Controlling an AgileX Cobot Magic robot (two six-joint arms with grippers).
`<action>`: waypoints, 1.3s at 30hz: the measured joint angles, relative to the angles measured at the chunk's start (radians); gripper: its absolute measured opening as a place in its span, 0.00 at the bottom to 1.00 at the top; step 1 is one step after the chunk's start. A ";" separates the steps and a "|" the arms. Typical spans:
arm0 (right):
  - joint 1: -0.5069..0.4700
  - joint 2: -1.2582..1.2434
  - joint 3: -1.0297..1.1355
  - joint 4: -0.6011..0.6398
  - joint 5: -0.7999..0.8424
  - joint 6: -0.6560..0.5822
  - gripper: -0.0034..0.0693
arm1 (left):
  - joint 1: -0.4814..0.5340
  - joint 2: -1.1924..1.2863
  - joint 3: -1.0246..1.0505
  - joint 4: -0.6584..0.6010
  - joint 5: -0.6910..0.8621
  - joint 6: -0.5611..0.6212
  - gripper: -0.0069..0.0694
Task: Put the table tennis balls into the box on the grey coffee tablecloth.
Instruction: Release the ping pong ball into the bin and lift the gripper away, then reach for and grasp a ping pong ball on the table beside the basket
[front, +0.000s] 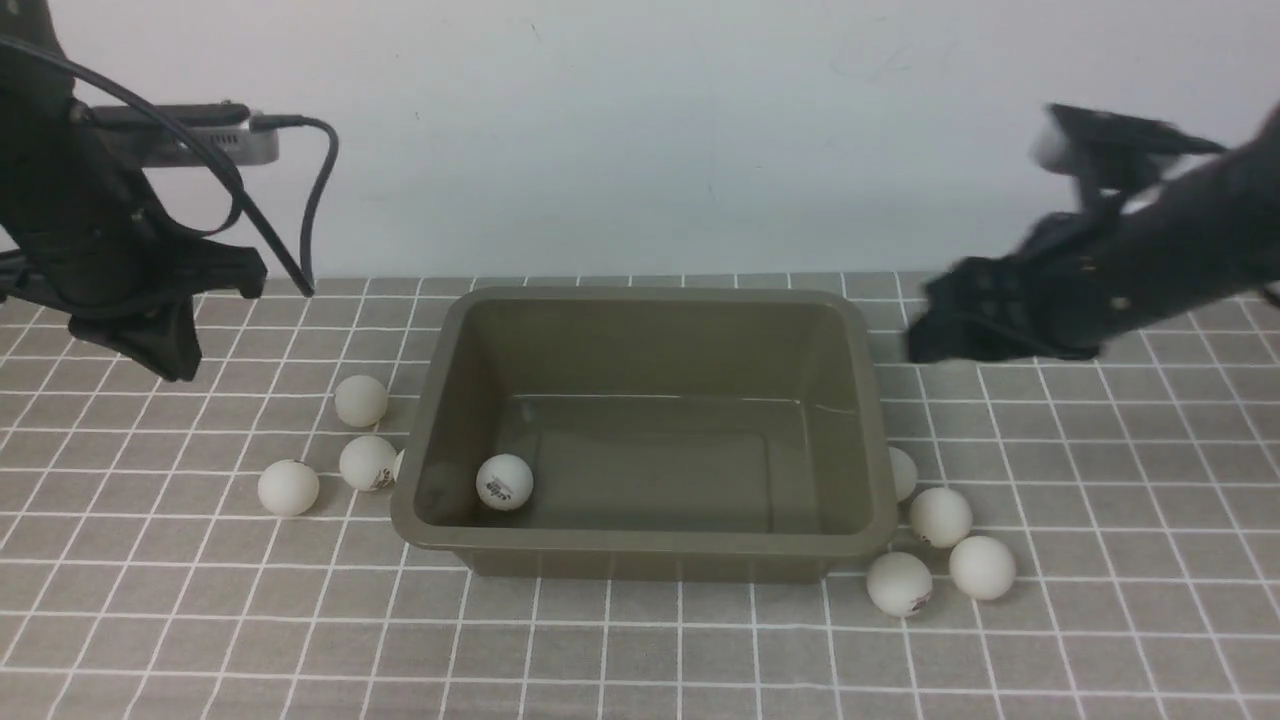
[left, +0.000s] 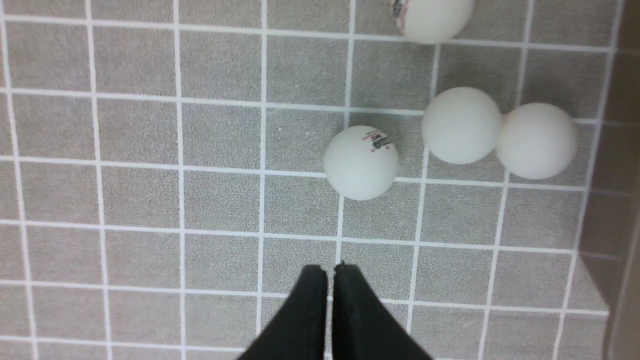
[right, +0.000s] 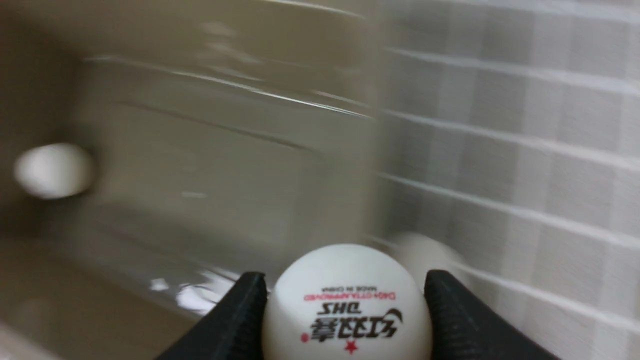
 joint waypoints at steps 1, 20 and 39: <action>0.000 0.000 -0.002 0.002 0.000 0.000 0.54 | 0.000 0.003 0.000 -0.001 -0.001 0.001 0.10; 0.105 0.012 -0.200 -0.123 0.221 -0.005 0.89 | -0.020 0.275 0.000 -0.050 -0.135 0.092 0.83; -0.200 -0.167 -0.026 -0.301 0.482 0.142 0.47 | -0.035 0.256 -0.152 0.016 -0.023 0.063 0.54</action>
